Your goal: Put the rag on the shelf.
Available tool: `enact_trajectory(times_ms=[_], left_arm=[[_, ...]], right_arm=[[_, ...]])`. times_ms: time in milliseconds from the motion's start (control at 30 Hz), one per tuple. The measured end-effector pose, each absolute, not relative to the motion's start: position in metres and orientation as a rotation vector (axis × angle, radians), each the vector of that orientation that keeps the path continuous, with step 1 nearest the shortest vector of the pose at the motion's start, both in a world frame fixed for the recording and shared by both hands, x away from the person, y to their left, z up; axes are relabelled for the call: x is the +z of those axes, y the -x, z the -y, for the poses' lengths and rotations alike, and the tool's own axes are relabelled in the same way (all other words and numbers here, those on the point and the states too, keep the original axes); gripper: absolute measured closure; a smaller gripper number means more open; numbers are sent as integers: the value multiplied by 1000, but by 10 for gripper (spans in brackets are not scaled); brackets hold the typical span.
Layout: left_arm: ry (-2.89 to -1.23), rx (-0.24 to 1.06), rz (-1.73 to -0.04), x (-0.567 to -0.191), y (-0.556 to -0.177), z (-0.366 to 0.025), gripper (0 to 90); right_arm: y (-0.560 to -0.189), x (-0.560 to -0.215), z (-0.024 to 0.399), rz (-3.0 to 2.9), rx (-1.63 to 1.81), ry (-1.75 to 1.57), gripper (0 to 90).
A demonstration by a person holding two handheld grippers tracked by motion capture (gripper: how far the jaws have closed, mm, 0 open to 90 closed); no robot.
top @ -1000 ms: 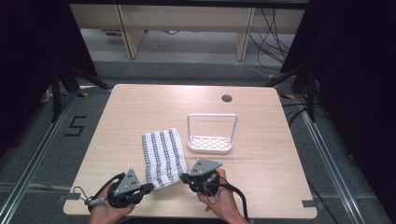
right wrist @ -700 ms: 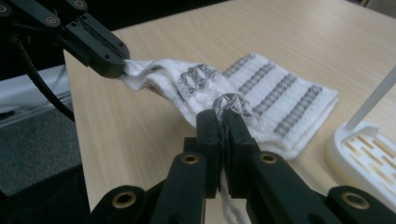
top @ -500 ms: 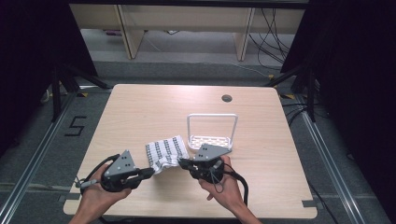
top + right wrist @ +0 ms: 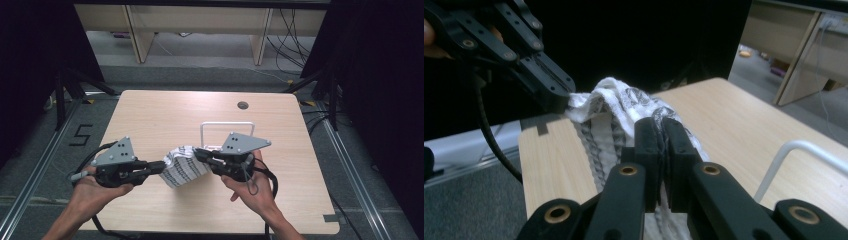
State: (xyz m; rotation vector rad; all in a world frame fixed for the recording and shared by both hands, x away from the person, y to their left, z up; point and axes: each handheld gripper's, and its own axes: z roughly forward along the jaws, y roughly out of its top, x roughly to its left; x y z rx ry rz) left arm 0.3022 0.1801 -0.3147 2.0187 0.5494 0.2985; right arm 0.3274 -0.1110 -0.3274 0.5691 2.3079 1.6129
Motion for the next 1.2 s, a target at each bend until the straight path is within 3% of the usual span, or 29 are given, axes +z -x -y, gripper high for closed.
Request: enact_trajectory(times_ms=[600, 1200], left_arm=[[-1974, 289, -476, -274, -337, -135, 873], [-1942, 328, -507, -252, -385, -96, 873]], right_arm=[[-329, -292, 166, -2123, 1630, -649, 874], [-357, -284, 197, -2059, 1595, -732, 874]])
